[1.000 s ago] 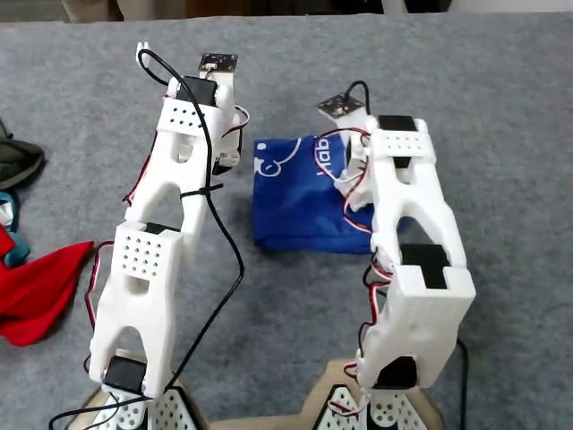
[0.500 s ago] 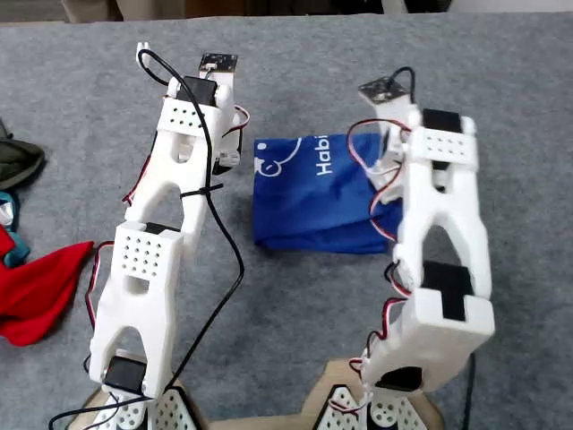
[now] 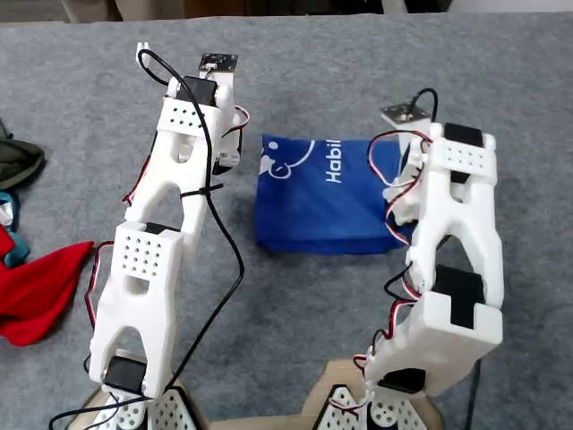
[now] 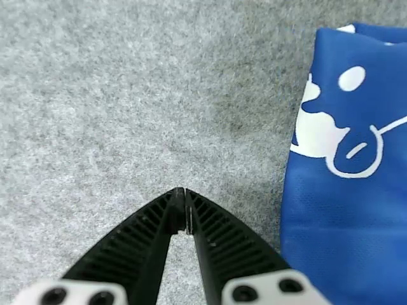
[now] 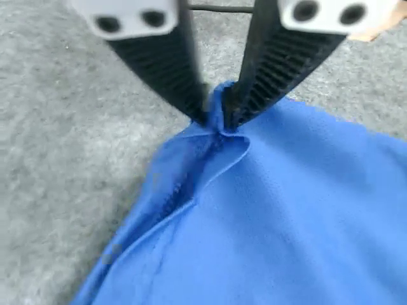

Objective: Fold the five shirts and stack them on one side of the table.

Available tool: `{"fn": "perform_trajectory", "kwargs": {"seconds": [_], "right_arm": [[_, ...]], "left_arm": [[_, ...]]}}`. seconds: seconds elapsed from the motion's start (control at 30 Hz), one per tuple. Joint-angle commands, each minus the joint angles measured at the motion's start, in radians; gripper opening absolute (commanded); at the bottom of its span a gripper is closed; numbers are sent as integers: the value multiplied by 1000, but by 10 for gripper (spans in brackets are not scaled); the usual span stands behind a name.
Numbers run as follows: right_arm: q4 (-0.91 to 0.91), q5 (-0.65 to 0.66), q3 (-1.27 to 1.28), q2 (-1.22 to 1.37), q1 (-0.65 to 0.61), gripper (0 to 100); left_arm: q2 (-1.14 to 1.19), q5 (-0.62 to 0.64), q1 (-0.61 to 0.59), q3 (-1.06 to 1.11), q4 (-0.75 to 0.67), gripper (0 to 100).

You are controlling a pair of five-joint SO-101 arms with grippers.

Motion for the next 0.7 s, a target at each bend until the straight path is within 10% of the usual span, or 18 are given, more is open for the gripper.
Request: {"fn": "perform_trajectory", "kwargs": {"seconds": [0.0,0.4,0.67], "right_arm": [[-17,6,-19,-84,15,207],[-69,-64,-53,-262,-68,210],[-226,-213,-59,-170,-54,24]], "left_arm": [[-8,-8,-5,2,-6,19],[-7,0,21,2,-38,19],[5,-5,86,-121,-98,19]]}}
